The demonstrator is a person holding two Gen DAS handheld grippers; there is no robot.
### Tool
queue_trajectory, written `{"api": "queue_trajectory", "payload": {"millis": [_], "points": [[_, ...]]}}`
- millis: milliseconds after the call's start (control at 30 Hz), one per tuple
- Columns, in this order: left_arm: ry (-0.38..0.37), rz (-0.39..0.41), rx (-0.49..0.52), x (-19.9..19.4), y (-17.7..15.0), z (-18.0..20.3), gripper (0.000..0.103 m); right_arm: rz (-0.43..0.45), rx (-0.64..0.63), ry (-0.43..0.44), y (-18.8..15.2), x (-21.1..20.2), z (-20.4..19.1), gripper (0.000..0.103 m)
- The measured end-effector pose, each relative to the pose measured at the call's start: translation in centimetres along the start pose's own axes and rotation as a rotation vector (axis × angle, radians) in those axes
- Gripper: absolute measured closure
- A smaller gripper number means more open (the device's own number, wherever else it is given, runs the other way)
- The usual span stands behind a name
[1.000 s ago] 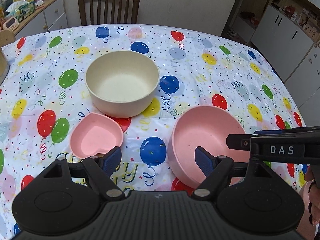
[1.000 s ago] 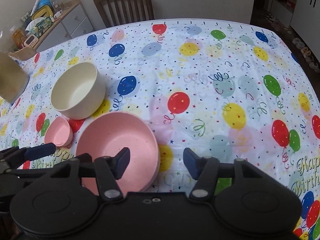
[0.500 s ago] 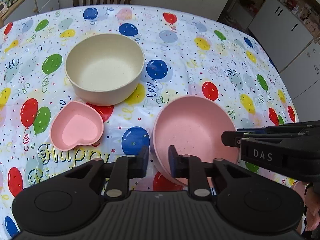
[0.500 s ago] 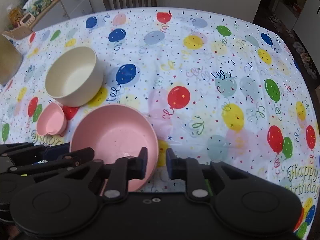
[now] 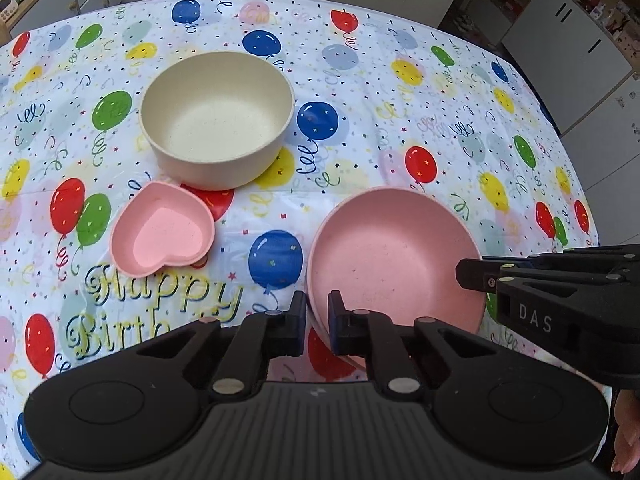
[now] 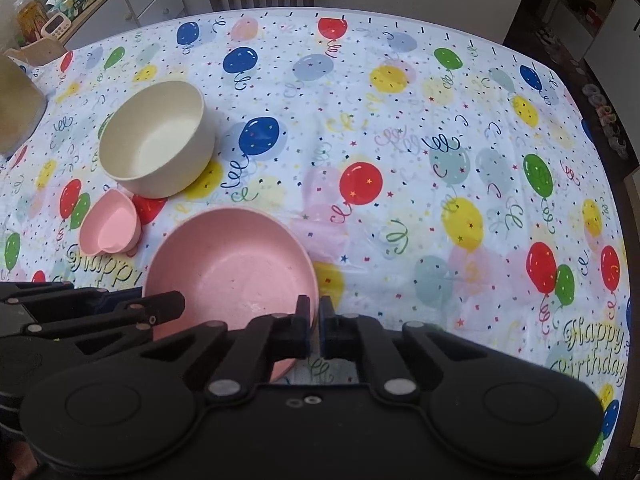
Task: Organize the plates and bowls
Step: 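Lift the pink bowl and carry it toward the plate stack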
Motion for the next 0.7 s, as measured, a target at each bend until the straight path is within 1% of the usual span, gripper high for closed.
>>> {"api": "queue_trajectory", "payload": {"millis": [233, 467, 700], "points": [[-0.001, 0.001, 0.006, -2.9, -2.7, -1.1, 0.092, 0.008, 0.002, 0.024, -2.6, -2.4, -2.1, 0.100], [0.020, -0.008, 0.029, -6.1, -7.0, -2.8, 0.092, 0.014, -0.007, 0.048, -6.2, -4.5, -5.3, 0.100], [0.036, -0.009, 0.024, -8.4, -11.2, -5.7, 0.092, 0.014, -0.025, 0.073, -9.8, -5.5, -9.0, 0.099]]}}
Point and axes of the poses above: each gripper's, at about its wrist camera, not at the fingertips, and x roughly the way its jaws point, z to its right, y to its top, the point moved 9 cm from there along x, roughly the way its jaws point, and after that the axes turned 1 degree about -x, right-handed, at the moved point
